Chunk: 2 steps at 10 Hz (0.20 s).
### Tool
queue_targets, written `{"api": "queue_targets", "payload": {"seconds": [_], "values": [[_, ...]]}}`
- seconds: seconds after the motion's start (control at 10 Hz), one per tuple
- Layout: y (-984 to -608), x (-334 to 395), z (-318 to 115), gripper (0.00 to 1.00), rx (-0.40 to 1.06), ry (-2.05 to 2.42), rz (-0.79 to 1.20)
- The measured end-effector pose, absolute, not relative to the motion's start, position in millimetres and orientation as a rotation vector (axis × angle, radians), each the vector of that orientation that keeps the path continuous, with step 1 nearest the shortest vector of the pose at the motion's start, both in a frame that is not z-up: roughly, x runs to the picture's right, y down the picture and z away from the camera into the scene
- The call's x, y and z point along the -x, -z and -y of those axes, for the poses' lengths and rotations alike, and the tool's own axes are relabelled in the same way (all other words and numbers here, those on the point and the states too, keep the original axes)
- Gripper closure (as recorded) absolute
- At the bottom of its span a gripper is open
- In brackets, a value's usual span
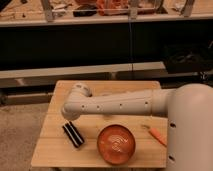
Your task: Knock the eraser over
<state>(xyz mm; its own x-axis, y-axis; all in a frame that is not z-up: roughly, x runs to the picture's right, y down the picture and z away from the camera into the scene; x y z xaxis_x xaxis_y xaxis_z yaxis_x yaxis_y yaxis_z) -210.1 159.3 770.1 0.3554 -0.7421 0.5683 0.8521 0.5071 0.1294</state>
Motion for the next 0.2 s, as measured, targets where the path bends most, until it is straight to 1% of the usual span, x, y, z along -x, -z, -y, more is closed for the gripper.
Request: {"api": "queue_targets", "payload": {"seconds": [0.2], "values": [[-763.9, 216.7, -166.1, 0.99, 0.195, 1.048, 0.639]]}}
